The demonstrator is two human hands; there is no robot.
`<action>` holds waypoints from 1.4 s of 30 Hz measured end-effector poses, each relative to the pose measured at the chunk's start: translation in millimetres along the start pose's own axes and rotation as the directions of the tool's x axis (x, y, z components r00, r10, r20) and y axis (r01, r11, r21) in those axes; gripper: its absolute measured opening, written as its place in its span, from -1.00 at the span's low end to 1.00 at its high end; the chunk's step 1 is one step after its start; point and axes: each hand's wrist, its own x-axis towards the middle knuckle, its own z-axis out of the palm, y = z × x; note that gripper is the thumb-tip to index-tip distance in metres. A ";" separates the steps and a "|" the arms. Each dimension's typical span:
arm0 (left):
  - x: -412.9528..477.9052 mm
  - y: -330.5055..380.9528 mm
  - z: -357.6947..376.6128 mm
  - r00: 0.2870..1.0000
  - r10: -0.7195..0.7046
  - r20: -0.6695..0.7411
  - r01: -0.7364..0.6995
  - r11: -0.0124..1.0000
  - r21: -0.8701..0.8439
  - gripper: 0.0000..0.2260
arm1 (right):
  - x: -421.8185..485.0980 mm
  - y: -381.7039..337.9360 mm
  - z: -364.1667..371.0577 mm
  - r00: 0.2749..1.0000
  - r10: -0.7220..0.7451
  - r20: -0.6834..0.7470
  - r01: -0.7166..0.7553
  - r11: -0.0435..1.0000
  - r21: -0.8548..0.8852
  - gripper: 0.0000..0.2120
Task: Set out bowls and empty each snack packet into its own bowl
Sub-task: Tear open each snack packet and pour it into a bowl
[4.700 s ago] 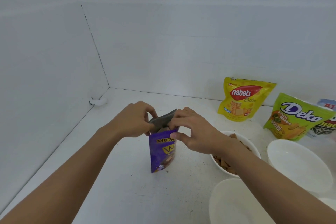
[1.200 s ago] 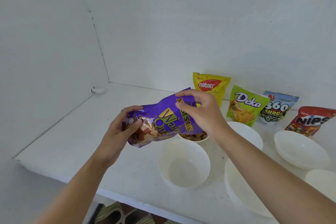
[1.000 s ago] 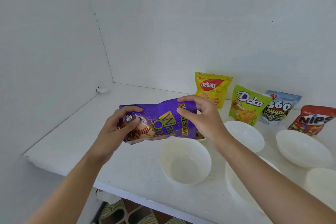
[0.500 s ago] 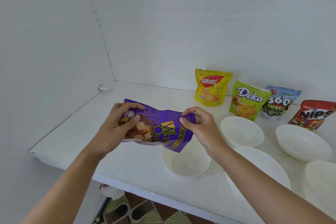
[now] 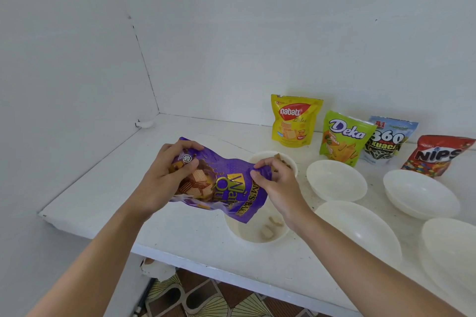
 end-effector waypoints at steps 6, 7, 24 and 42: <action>6.8 18.7 -1.9 0.995 0.069 -0.067 -0.071 0.997 -0.032 -0.78 | 2.6 -23.0 0.0 0.999 -0.054 0.000 0.053 0.989 0.141 -0.86; 8.2 22.5 -2.1 0.993 0.093 -0.079 -0.095 0.995 -0.016 -0.78 | 2.5 -26.9 0.0 0.999 -0.051 0.001 0.050 0.985 0.163 -0.84; 14.6 15.4 19.7 0.992 0.080 -0.096 -0.053 0.966 0.254 -0.85 | -2.9 13.8 -2.1 0.975 0.222 0.018 -0.223 0.972 0.071 -0.81; 20.3 36.6 9.2 0.980 0.145 -0.134 -0.114 0.970 0.213 -0.85 | 2.0 -14.4 -2.6 0.998 0.039 0.040 -0.043 0.994 0.100 -0.85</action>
